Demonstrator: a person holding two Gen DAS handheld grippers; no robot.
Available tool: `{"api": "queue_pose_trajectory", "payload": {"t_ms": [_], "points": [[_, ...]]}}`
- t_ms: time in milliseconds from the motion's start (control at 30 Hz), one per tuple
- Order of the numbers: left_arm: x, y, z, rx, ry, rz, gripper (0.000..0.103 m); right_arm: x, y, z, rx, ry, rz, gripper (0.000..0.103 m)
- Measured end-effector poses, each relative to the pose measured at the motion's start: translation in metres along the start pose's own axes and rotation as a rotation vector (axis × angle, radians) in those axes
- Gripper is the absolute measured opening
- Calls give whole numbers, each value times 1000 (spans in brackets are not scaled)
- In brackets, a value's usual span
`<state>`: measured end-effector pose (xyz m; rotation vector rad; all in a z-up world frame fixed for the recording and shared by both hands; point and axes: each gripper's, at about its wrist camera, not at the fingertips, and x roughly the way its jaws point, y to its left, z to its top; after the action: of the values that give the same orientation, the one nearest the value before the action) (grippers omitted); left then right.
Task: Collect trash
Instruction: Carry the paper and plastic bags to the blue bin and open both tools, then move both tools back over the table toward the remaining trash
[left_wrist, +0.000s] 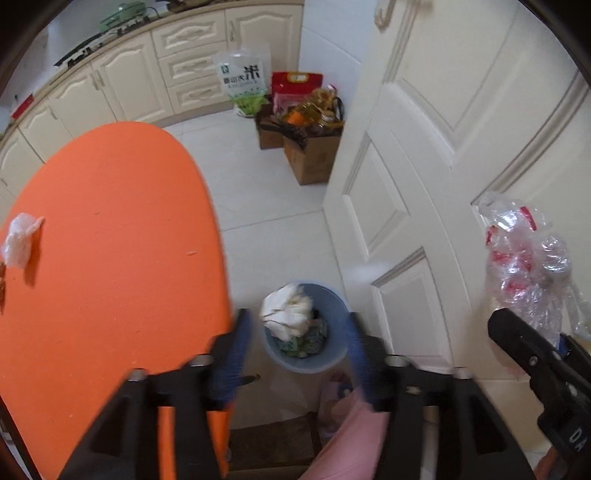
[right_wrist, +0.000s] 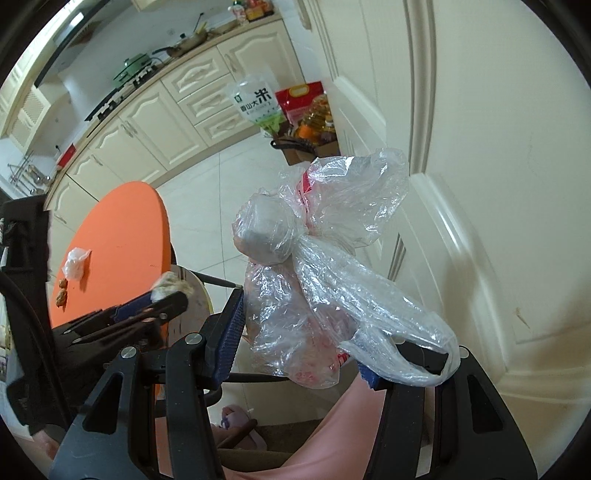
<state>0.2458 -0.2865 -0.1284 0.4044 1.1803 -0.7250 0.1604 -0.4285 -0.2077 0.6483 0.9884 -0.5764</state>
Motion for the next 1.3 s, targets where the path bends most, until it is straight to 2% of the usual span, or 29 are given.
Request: {"api": "queue_pose_trajectory", "payload": {"t_ms": [300, 633, 733, 867, 1300], "points": [[18, -23, 17, 14, 43, -5, 57, 12, -11, 1, 14, 28, -8, 51], [-1, -7, 10, -15, -9, 16, 60, 26, 2, 2, -7, 84, 18, 53], [-6, -6, 4, -21, -21, 14, 61, 21, 6, 2, -12, 65, 25, 54], [-10, -3, -6, -27, -20, 8, 61, 10, 11, 0, -19, 35, 34, 60], [-32, 0, -19, -22, -54, 1, 61, -4, 20, -4, -40, 16, 20, 62]]}}
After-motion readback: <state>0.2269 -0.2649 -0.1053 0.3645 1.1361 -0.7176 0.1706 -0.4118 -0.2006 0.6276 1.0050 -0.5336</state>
